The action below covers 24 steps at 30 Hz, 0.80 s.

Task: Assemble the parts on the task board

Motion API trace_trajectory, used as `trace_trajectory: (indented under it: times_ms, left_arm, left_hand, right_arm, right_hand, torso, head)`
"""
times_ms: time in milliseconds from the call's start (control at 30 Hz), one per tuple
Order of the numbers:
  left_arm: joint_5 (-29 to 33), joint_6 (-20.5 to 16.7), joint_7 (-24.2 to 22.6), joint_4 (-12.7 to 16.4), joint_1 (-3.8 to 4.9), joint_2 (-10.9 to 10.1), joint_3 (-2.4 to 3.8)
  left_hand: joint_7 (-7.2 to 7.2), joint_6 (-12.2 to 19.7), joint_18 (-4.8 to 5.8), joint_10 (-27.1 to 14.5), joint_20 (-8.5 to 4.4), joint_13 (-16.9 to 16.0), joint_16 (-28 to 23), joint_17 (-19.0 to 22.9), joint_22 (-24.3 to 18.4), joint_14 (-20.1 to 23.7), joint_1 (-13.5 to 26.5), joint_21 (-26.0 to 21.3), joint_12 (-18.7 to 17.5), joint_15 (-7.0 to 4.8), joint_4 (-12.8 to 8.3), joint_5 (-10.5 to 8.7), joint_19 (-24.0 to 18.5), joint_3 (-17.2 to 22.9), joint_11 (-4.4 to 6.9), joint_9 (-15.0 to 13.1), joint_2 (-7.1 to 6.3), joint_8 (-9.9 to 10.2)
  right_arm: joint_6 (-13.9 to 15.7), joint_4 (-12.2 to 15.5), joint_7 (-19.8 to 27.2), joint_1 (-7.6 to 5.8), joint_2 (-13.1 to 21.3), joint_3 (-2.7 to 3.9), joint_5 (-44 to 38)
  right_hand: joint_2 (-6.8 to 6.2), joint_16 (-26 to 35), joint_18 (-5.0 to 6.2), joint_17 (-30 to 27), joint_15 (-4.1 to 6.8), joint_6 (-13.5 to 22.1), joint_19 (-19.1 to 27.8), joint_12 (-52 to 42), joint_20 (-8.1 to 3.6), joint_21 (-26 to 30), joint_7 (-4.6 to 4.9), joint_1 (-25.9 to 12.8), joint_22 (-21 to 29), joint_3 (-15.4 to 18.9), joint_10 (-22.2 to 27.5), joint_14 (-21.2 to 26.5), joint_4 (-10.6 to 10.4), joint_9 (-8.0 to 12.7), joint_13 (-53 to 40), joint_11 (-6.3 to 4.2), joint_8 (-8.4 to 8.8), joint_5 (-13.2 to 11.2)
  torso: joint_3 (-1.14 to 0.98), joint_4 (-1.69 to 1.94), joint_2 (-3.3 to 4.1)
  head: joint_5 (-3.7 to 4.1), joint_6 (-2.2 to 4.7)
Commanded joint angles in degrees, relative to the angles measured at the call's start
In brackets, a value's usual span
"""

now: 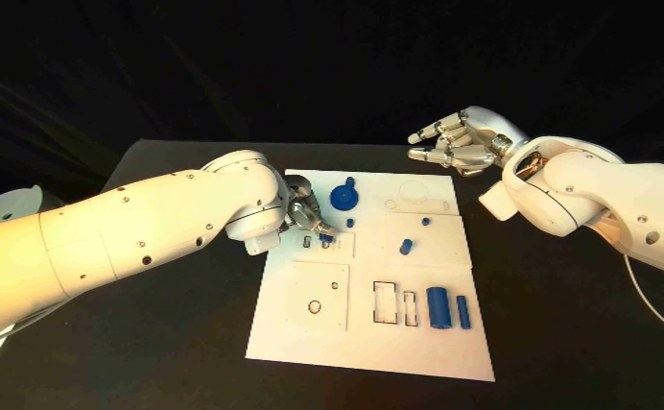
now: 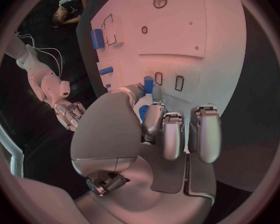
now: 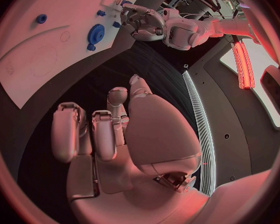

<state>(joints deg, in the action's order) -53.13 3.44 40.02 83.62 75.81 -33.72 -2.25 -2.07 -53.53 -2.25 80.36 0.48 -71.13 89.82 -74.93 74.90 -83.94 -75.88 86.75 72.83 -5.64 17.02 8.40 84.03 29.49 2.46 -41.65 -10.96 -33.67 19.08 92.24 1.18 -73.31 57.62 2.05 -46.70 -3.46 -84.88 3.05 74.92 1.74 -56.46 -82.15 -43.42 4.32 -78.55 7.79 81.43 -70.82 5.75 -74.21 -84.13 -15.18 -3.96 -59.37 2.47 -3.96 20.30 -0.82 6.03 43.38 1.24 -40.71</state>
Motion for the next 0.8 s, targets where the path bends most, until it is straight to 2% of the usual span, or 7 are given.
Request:
trace_trajectory:
  times_ms: [33,167,533,800]
  left_arm:
    - [-1.62,-3.28,0.92,0.54,-0.06,-0.18,0.03]
    - [-3.29,-3.89,1.30,0.79,-0.30,-0.43,-0.06]
    - [-7.73,-3.91,2.20,1.24,-1.63,-0.41,-0.36]
    - [-8.72,-3.11,2.49,1.15,-2.01,-0.18,-0.44]
  left_hand:
    - [0.12,-0.10,1.10,0.39,0.39,-0.14,0.18,-15.07,10.05,-6.06,0.37,0.40,0.45,0.18,-9.61,-0.25,3.90,9.92,-0.22,-0.10,-0.08,-0.23]
    - [0.12,-0.18,1.14,0.56,0.39,-0.40,0.18,-15.07,10.25,-6.06,0.48,0.51,0.69,0.17,-9.79,-0.27,3.99,10.14,-0.21,-0.16,-0.17,-0.26]
    - [0.15,-0.35,1.21,0.80,0.37,-0.72,0.18,-15.07,10.57,-6.06,0.73,0.69,1.00,0.15,-10.08,-0.30,4.12,10.54,-0.19,-0.27,-0.27,-0.34]
    - [0.15,-0.39,1.23,0.85,0.36,-0.79,0.18,-15.07,10.65,-6.06,0.80,0.74,1.06,0.14,-10.17,-0.30,4.16,10.65,-0.18,-0.31,-0.30,-0.36]
  right_arm:
    - [-0.73,-0.03,0.40,0.08,-0.07,-0.01,-0.66]
    - [-0.73,-0.04,0.47,0.10,-0.03,-0.02,-0.65]
    - [-0.78,0.01,0.66,0.12,0.10,-0.02,-0.61]
    - [-0.81,0.05,0.75,0.13,0.14,-0.02,-0.60]
  right_hand:
    - [0.19,0.20,1.04,9.25,0.09,-0.39,0.09,-0.18,-0.27,0.33,-0.13,0.10,0.10,0.29,0.25,-4.44,0.16,-0.08,0.09,0.03,-0.35,-0.30]
    - [0.19,0.20,1.04,9.25,0.09,-0.39,0.10,-0.17,-0.27,0.33,-0.12,0.09,0.11,0.30,0.25,-4.44,0.16,-0.08,0.10,0.03,-0.35,-0.32]
    - [0.19,0.20,1.04,9.25,0.09,-0.39,0.10,-0.17,-0.27,0.33,-0.12,0.09,0.11,0.30,0.25,-4.44,0.16,-0.08,0.10,0.03,-0.35,-0.32]
    - [0.19,0.20,1.04,9.25,0.09,-0.39,0.10,-0.17,-0.27,0.33,-0.12,0.09,0.11,0.30,0.25,-4.44,0.16,-0.08,0.10,0.03,-0.35,-0.32]
  torso:
    - [0.01,-0.01,0.01]
    - [0.02,0.01,0.01]
    - [0.08,-0.07,-0.02]
    - [0.08,-0.07,-0.02]
  head:
    - [-0.06,-0.14]
    - [-0.10,-0.21]
    - [-0.46,-0.33]
    - [-0.54,-0.31]
